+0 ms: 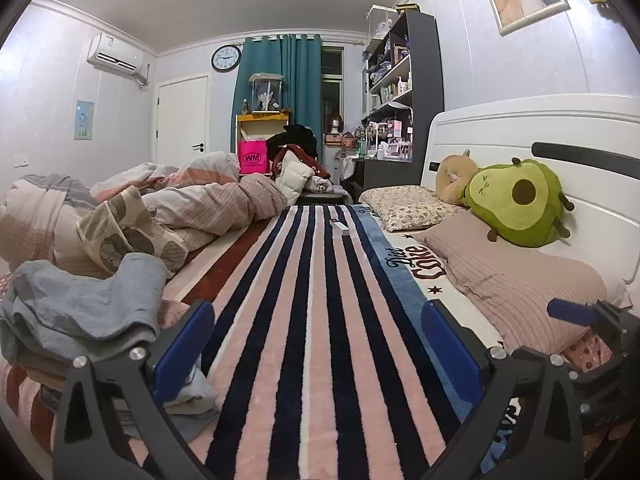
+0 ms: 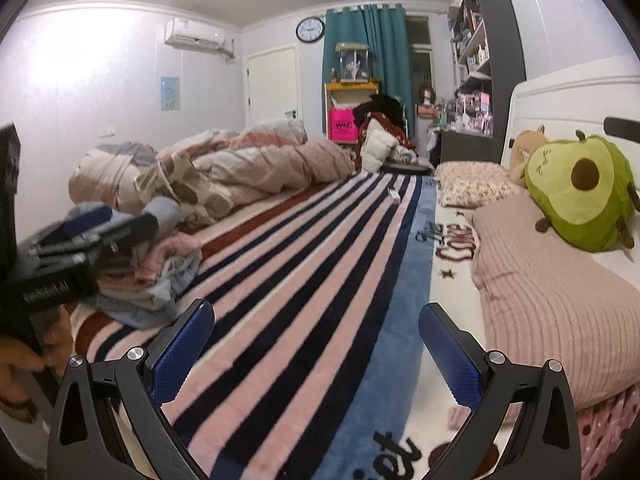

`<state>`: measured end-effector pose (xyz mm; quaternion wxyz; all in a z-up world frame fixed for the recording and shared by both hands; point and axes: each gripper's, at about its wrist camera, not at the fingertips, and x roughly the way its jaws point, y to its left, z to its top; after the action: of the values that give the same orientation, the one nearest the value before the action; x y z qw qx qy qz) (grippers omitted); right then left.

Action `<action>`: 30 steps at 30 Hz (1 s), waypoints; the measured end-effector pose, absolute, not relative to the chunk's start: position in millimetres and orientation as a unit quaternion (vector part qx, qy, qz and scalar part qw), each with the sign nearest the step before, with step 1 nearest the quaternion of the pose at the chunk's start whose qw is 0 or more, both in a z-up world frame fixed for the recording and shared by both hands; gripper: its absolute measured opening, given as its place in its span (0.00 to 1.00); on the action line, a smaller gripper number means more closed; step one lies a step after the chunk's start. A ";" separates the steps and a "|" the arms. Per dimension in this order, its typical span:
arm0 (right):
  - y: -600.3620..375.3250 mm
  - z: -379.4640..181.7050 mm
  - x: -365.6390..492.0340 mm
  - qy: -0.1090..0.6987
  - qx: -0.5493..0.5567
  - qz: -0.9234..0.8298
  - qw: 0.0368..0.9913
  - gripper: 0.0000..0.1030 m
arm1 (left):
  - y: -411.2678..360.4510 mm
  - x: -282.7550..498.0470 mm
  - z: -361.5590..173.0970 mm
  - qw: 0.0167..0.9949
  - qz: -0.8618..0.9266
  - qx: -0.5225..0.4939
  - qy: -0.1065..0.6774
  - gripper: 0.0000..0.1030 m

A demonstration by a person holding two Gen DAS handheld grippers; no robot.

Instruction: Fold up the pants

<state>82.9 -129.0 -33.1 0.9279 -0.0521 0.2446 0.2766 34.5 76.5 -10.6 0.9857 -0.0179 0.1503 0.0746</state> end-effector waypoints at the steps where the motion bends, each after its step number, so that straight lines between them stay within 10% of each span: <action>1: -130.3 -34.2 83.1 0.246 -0.049 0.275 0.928 0.99 | 76.5 34.2 -11.0 0.986 0.074 -0.019 0.151 0.99; 30: -132.4 -17.2 70.4 0.199 -0.077 0.259 0.942 0.99 | 69.8 32.2 -19.3 0.986 0.063 -0.020 0.153 0.99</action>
<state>70.4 -132.4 -17.2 0.9419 -0.0773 0.1992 0.2590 32.2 69.8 -19.3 0.9860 -0.0195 0.1527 0.0633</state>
